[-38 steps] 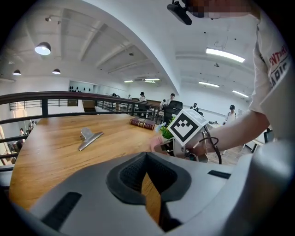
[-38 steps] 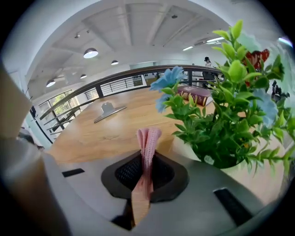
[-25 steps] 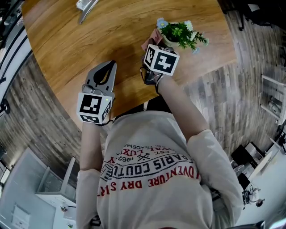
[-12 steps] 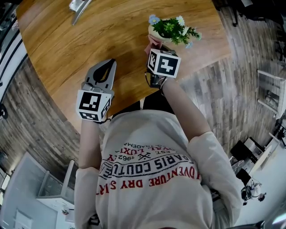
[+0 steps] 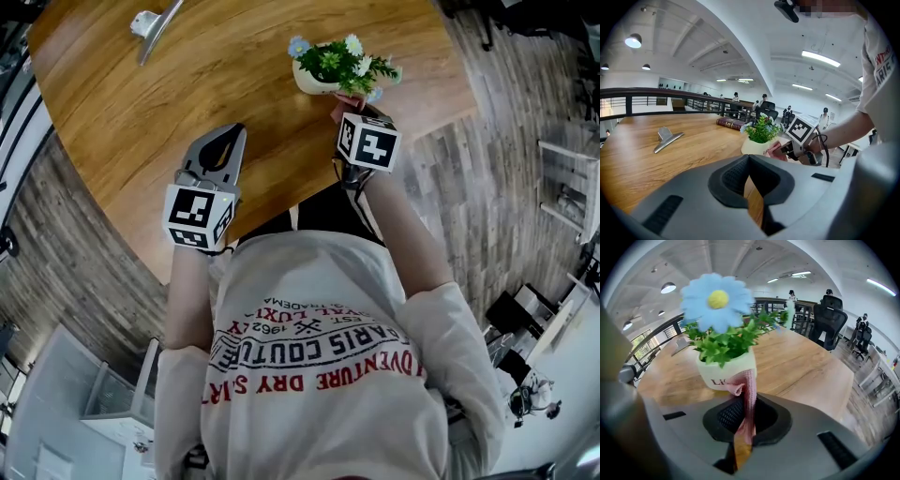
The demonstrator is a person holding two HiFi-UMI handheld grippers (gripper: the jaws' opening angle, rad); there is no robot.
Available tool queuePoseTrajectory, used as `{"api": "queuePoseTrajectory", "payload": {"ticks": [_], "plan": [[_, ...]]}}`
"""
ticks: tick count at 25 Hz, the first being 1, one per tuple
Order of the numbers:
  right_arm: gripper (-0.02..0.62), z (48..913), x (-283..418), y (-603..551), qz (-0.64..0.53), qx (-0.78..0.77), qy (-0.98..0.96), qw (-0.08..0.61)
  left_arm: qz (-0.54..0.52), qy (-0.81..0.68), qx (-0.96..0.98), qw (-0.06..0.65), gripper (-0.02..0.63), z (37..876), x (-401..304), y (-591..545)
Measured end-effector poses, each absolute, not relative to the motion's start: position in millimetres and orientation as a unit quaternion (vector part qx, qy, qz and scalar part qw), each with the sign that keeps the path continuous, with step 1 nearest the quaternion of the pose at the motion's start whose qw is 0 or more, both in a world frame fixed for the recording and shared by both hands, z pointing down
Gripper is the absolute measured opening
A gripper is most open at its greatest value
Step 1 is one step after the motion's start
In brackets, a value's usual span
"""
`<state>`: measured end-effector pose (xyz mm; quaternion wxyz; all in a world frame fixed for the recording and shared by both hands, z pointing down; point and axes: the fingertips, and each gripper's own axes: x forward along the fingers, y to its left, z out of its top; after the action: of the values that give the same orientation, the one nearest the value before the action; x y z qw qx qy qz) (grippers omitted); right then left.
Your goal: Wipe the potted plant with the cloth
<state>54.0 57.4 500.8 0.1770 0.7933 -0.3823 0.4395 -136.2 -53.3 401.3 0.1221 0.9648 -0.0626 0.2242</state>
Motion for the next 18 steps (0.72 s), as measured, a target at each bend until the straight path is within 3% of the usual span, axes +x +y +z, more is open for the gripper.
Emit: {"api": "queuePoseTrajectory", "payload": {"ticks": [11,13,14,18], "plan": [[0.043,479,130,101,0.356,0.735,-0.487,0.310,0.193,-0.064,0.969,0.138,0.033,409,-79,-37],[0.043,480,150,103,0.351,0.731,-0.494,0.312,0.196,-0.059,0.970,0.132,0.197,417,-66,-29],[0.043,480,160,102,0.350,0.729,-0.499,0.311,0.200,-0.054,0.971,0.123,0.239,421,-59,-25],[0.043,476,190,85,0.325,0.716,-0.532,0.313,0.211,-0.025,0.974,0.085,0.312,433,-30,-11]]}}
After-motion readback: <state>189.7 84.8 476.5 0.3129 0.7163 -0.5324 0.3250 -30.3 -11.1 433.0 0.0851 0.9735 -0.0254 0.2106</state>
